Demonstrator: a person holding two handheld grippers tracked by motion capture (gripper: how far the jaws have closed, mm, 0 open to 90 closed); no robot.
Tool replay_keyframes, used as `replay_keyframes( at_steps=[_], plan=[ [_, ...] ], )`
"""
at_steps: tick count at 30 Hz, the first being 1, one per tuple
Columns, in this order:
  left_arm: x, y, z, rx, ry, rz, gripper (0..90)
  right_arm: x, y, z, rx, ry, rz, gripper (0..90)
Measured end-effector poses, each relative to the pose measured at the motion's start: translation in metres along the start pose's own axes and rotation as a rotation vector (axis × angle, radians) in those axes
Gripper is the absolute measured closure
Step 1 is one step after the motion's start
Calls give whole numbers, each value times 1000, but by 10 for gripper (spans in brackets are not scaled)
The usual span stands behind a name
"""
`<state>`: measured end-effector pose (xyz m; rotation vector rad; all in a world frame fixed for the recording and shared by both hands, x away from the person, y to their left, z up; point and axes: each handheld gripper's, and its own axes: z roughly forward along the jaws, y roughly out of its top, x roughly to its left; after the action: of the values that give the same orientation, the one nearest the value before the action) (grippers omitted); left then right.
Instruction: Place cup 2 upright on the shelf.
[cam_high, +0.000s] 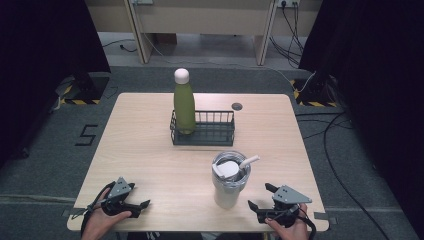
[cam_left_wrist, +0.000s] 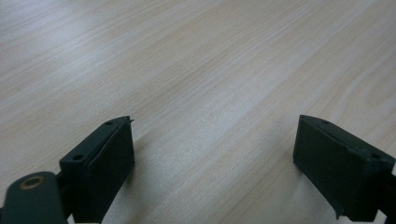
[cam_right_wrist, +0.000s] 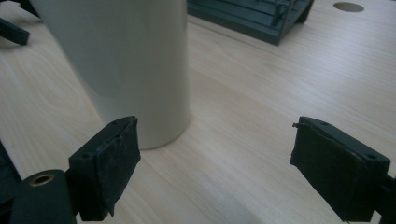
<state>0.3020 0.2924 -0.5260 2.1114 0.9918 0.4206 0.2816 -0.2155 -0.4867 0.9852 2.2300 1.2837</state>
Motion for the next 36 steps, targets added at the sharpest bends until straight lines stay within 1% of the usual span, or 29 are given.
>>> replay_keyframes(
  at_steps=[4, 8, 10, 12, 18, 20, 21, 22, 28, 34, 36],
  plan=[
    [0, 0, 0, 0, 0, 0, 118, 3, 1, 1, -5, 7, -9, 150],
    [0, 0, 0, 0, 0, 0, 118, 9, 5, 2, -24, 32, -21, 150],
    [0, 0, 0, 0, 0, 0, 118, 10, 5, 3, -25, 34, -30, 150],
    [0, 0, 0, 0, 2, 0, 117, 15, 8, 3, -38, 51, -50, 151],
    [0, 0, 0, 1, 5, 1, 116, 19, 10, 4, -56, 72, -55, 151],
    [0, 0, 0, 1, 5, 0, 116, 23, 12, 6, -67, 89, -70, 154],
    [0, 0, 0, 1, 5, 0, 116, 23, 12, 6, -67, 89, -70, 154],
    [0, 0, 0, 1, 5, 0, 116, 25, 13, 7, -80, 100, -79, 156],
    [0, 0, 0, 1, 7, 0, 115, 31, 17, 9, -104, 123, -90, 155],
    [0, 0, 0, 2, 6, 1, 115, 36, 19, 13, -114, 142, -97, 155],
    [0, 0, 0, 2, 6, 1, 115, 38, 22, 14, -131, 142, -99, 154]
  ],
)
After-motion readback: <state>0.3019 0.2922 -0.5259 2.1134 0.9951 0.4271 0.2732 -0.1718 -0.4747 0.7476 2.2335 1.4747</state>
